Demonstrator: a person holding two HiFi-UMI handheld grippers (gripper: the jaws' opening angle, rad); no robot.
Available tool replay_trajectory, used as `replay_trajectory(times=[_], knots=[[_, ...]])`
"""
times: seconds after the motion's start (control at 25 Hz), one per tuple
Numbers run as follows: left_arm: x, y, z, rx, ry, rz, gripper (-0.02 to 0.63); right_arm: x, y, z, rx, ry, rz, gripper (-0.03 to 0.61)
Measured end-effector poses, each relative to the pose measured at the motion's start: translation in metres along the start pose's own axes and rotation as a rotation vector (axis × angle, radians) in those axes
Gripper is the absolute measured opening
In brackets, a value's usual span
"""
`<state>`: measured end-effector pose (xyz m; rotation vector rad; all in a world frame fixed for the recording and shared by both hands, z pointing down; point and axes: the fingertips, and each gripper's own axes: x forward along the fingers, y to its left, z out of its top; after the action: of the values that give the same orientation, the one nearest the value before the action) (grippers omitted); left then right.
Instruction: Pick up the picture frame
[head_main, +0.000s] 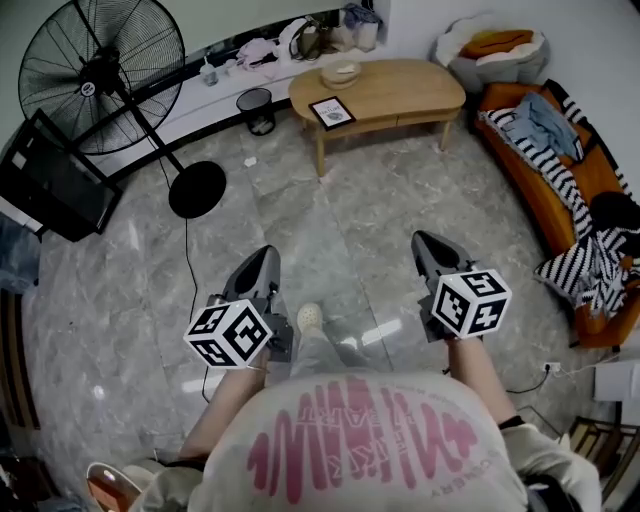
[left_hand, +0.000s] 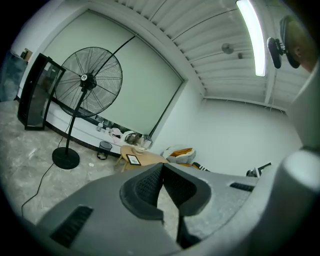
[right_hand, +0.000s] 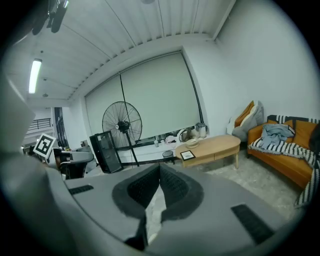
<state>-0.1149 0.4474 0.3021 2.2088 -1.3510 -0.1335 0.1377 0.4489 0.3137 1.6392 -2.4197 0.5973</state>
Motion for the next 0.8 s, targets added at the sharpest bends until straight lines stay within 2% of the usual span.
replay_trajectory(times=[0.24,0.52,0.8], knots=[[0.077,0.038,0.062,0.024,0.007,-0.040,0.003,0.080,-0.017,0.058,0.049,-0.036,-0.034,0.005],[0.145,0.084,0.147,0.050,-0.049,-0.080,0.003,0.170,-0.016,0.116,0.024,-0.067,-0.060,0.005],[0.182,0.125,0.176,0.041,-0.053,-0.087,0.003,0.230,-0.016,0.127,0.032,-0.050,-0.075,0.005]])
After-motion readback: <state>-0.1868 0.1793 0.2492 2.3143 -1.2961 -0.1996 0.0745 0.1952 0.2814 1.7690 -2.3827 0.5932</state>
